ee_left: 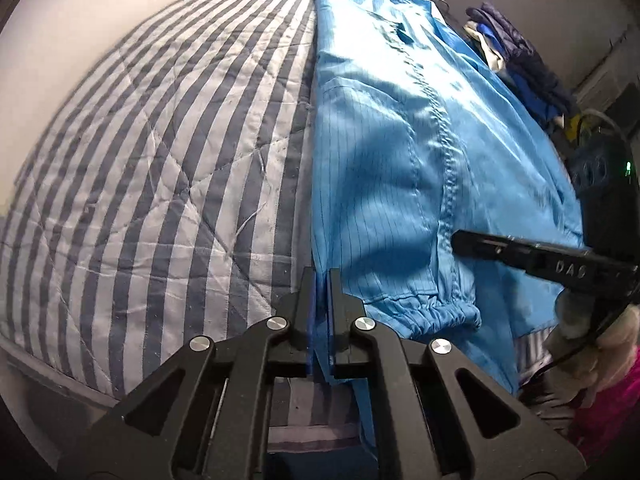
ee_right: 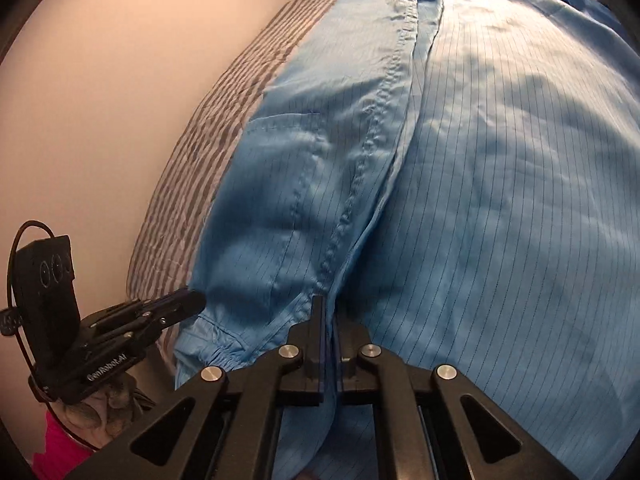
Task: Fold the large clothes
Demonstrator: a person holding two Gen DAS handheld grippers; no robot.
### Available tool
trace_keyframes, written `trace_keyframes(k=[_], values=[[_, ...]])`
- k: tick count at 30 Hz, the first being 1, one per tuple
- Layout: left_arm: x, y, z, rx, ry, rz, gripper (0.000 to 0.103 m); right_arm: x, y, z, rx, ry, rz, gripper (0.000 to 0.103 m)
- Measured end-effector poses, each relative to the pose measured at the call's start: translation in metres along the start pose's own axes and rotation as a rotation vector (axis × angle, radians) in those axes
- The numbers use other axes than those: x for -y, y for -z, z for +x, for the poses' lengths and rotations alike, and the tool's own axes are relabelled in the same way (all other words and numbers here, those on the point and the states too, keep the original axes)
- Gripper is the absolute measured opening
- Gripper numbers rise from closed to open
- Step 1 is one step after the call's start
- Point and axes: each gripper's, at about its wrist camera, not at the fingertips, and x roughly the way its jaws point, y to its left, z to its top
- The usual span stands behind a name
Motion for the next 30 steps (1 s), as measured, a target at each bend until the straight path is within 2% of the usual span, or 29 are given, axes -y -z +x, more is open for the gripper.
trace_keyframes(k=[1,2,3,6,7,9,11,13,15,16,18,21,24,27,30], values=[[0.001,0.0,-0.004,0.005,-0.016,0.008,0.008,0.0,0.0,-0.004,0.006,0.009,-0.005,0.014],[0.001,0.0,-0.008,0.019,-0.029,0.007,0.011,-0.002,0.001,-0.007,0.019,0.018,-0.015,0.021],[0.002,-0.001,-0.014,0.039,-0.032,0.006,0.012,-0.004,0.002,-0.016,0.045,0.038,-0.04,0.032],[0.009,0.0,-0.038,0.115,-0.043,0.035,0.012,-0.011,0.009,-0.044,0.126,0.115,-0.126,0.043],[0.014,0.0,-0.045,0.139,-0.041,0.046,0.012,-0.012,0.011,-0.055,0.158,0.129,-0.147,0.051],[0.024,0.0,-0.058,0.182,-0.027,0.068,0.012,-0.01,0.019,-0.076,0.228,0.156,-0.172,0.059],[0.036,0.0,-0.07,0.227,-0.002,0.1,0.012,-0.006,0.026,-0.096,0.294,0.175,-0.187,0.064],[0.049,-0.002,-0.078,0.253,0.013,0.133,0.012,0.003,0.033,-0.117,0.345,0.191,-0.195,0.076],[0.062,-0.006,-0.083,0.266,0.032,0.155,0.015,0.007,0.037,-0.132,0.377,0.229,-0.19,0.079],[0.07,-0.008,-0.084,0.265,0.044,0.166,0.023,0.01,0.038,-0.137,0.384,0.25,-0.183,0.079],[0.086,-0.012,-0.086,0.27,0.063,0.187,0.034,0.017,0.041,-0.15,0.389,0.278,-0.17,0.079],[0.111,-0.02,-0.087,0.285,0.071,0.238,0.037,0.029,0.048,-0.167,0.389,0.344,-0.15,0.08],[0.132,-0.032,-0.086,0.275,0.109,0.251,0.065,0.047,0.059,-0.186,0.404,0.407,-0.12,0.08],[0.147,-0.043,-0.081,0.272,0.159,0.258,0.066,0.072,0.07,-0.202,0.411,0.444,-0.05,0.08],[0.157,-0.049,-0.07,0.28,0.17,0.262,0.066,0.106,0.084,-0.221,0.41,0.493,0.038,0.079]])
